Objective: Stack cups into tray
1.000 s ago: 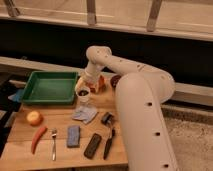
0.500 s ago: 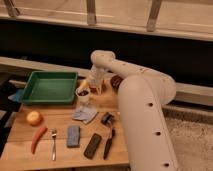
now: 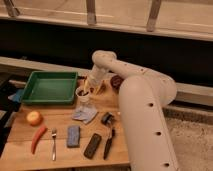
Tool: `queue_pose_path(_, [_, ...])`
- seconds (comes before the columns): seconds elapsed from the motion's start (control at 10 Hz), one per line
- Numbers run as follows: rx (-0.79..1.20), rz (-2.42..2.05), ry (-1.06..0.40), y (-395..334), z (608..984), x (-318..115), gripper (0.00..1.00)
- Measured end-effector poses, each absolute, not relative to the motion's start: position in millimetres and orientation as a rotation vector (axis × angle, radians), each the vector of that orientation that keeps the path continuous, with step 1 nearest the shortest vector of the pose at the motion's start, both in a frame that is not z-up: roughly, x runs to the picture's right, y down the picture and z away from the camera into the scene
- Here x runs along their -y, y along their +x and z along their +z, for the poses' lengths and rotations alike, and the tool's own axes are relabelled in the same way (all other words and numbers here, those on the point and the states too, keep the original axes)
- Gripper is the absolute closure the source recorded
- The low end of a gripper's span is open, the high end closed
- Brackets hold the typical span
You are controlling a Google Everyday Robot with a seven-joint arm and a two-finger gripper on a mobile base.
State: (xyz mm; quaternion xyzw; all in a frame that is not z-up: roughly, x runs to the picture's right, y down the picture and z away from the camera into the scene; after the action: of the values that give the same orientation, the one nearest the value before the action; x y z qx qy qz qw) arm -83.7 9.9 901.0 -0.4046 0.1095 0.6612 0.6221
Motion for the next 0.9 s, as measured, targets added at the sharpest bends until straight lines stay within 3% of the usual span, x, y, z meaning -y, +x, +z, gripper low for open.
queue_pose_path(0.3, [-0.249,1.502,-0.944,-88.8,901.6,-15.8,0.97])
queue_pose_path(0.6, [-0.229,1.479,-0.948,-98.6,892.3,-12.9,1.00])
queue_pose_path(0.9, [-0.173,1.451,-0.909,-103.2,852.4,19.7,1.00])
